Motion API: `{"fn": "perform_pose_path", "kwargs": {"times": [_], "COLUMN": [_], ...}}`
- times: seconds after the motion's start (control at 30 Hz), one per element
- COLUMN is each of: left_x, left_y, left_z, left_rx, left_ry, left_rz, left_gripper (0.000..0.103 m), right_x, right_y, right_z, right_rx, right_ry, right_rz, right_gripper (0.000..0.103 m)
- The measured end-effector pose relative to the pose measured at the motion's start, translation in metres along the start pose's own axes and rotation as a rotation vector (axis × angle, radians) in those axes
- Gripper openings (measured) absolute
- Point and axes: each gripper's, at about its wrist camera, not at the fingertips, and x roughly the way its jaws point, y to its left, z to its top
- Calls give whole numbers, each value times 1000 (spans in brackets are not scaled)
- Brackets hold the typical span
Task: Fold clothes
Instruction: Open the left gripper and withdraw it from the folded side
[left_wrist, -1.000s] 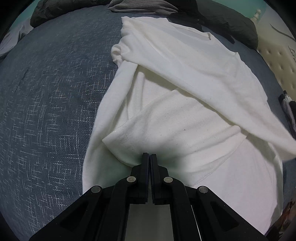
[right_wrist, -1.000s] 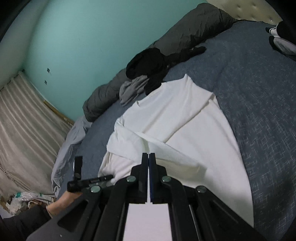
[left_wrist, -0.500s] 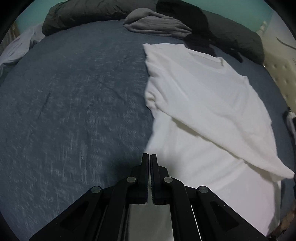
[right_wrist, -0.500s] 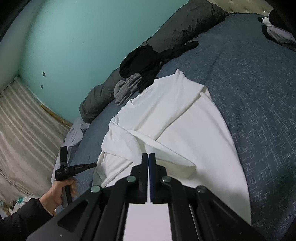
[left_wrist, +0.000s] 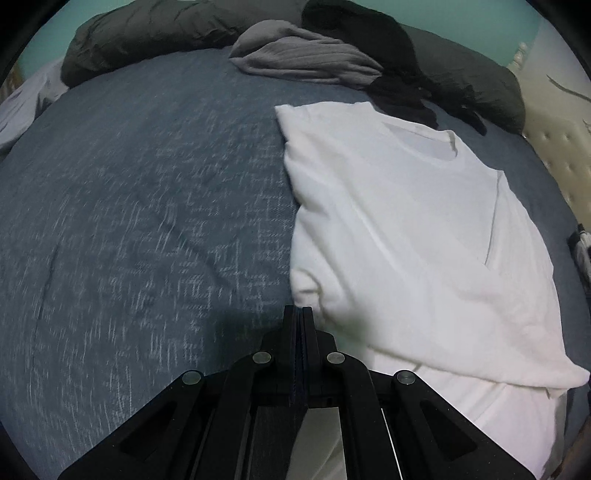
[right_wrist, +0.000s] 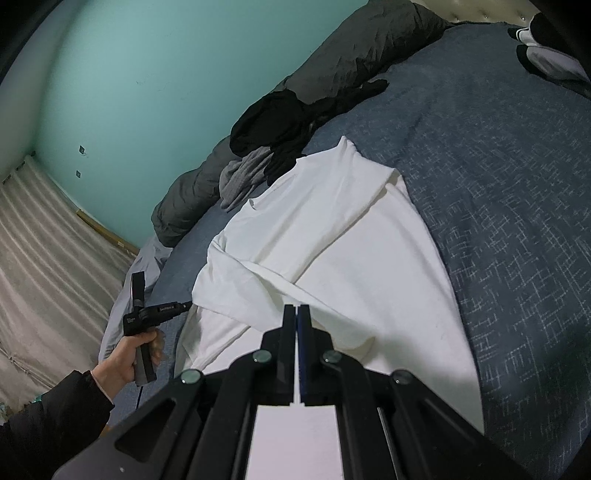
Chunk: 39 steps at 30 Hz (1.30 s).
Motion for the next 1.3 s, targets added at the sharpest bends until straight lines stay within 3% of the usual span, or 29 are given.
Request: {"fn": "perform_pose_path", "kwargs": {"times": [0.17, 0.27, 0.4, 0.57, 0.67, 1.03, 1.07, 1.13, 1.3], "left_x": [-3, -11, -24, -20, -11, 7, 7, 5, -10], "left_y": [-2, -4, 0, 1, -1, -10, -10, -12, -8], "left_z": [-1, -3, -6, -8, -7, 10, 11, 11, 11], "left_rx": [44, 67, 71, 105, 137, 179, 187, 212, 247], "left_ry": [-30, -50, -73, -65, -44, -46, -51, -55, -96], "left_rz": [-22, -15, -16, 2, 36, 52, 53, 59, 110], "left_gripper": [3, 13, 36, 42, 42, 41, 38, 7, 4], "right_x": [3, 3, 3, 3, 1, 3, 3, 4, 5], "right_y": [0, -1, -4, -4, -4, -6, -6, -6, -4], "right_z": [-1, -1, 0, -1, -1, 1, 1, 1, 1], "right_rx": [-3, 2, 19, 26, 27, 24, 24, 26, 22], "right_ry": [9, 8, 7, 6, 3, 11, 11, 13, 14], "right_rz": [1, 1, 2, 3, 1, 1, 1, 2, 9], "right_gripper": [1, 1, 1, 1, 1, 1, 1, 1, 1]}}
